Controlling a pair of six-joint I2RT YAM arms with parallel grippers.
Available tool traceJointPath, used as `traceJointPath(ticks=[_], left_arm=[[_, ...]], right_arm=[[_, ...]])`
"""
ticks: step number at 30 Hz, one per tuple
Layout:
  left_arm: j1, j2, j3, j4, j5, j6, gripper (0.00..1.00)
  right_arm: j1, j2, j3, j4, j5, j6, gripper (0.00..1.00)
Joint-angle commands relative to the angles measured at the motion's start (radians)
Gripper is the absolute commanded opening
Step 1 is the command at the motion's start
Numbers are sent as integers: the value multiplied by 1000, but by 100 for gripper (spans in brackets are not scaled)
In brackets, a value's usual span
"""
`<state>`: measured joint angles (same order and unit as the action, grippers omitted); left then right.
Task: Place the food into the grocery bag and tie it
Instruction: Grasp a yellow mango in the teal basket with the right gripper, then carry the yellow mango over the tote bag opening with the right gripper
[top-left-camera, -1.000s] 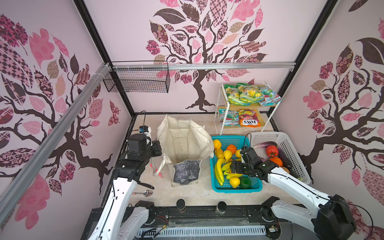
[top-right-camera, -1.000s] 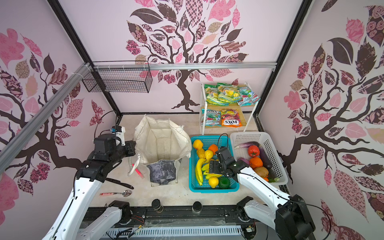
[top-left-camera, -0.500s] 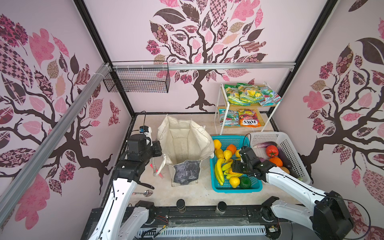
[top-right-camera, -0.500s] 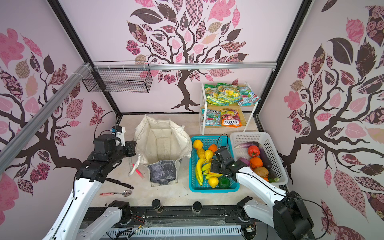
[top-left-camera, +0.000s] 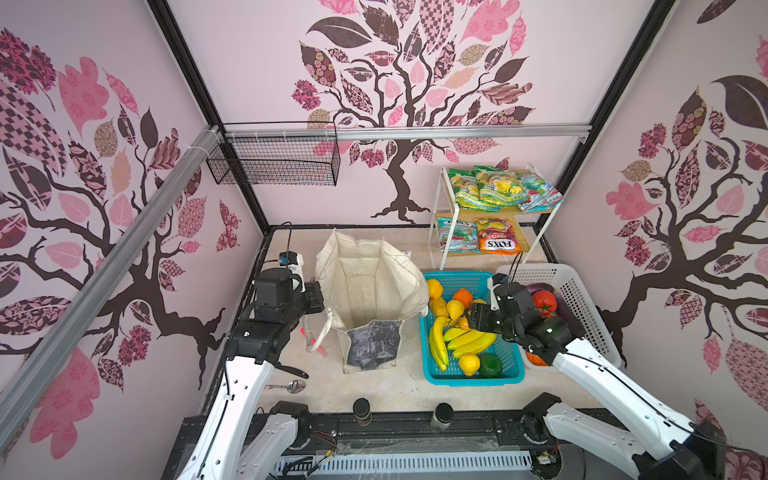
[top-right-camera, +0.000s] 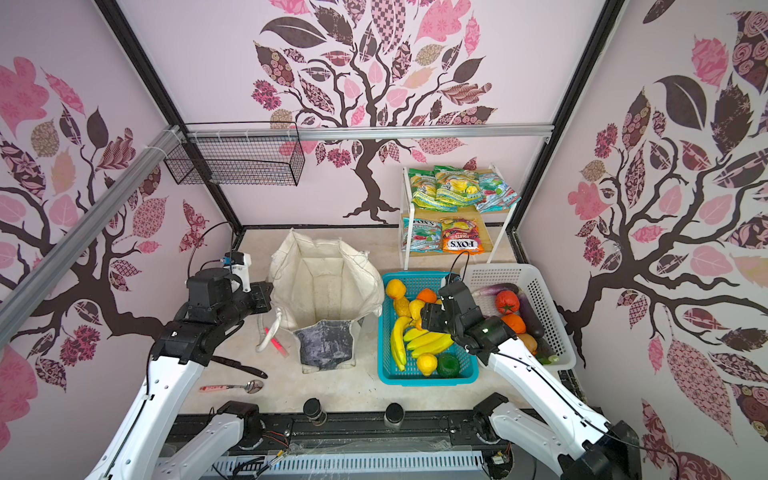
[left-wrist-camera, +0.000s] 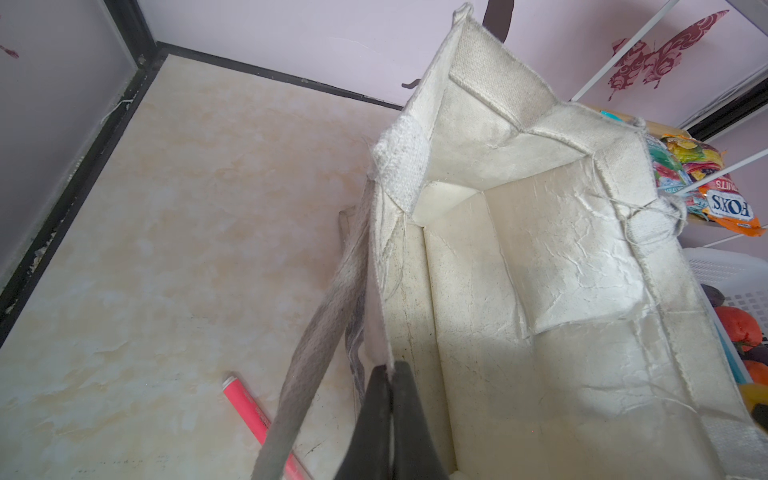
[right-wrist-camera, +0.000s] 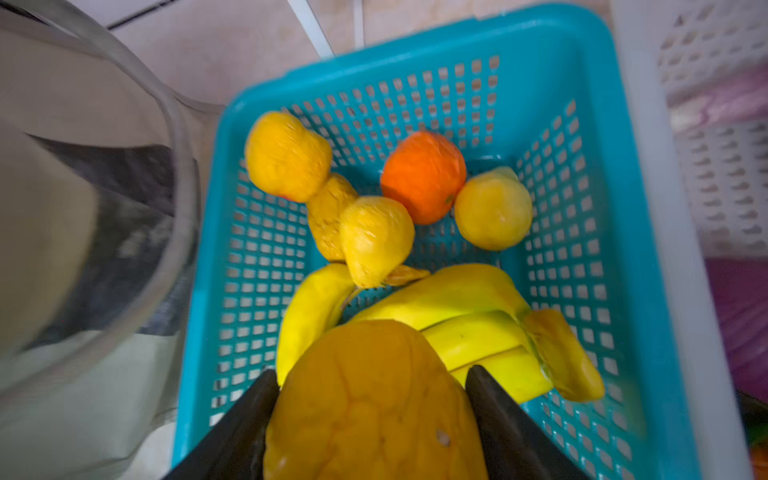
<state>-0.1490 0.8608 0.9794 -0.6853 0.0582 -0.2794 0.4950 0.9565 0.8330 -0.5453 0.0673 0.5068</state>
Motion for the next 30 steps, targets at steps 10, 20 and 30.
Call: traceJointPath(ticks=[10,20,30], left_arm=[[3,1,-33,27,23,9,0],[3,-9,-38,42,89,31,0],[1,-24,-44,53,118,42,0]], right_arm=[[134,208,443,-3,-7,-61,67],[361,649,807,46,-82,-84,67],[444,940,954,49,-54,-138,68]])
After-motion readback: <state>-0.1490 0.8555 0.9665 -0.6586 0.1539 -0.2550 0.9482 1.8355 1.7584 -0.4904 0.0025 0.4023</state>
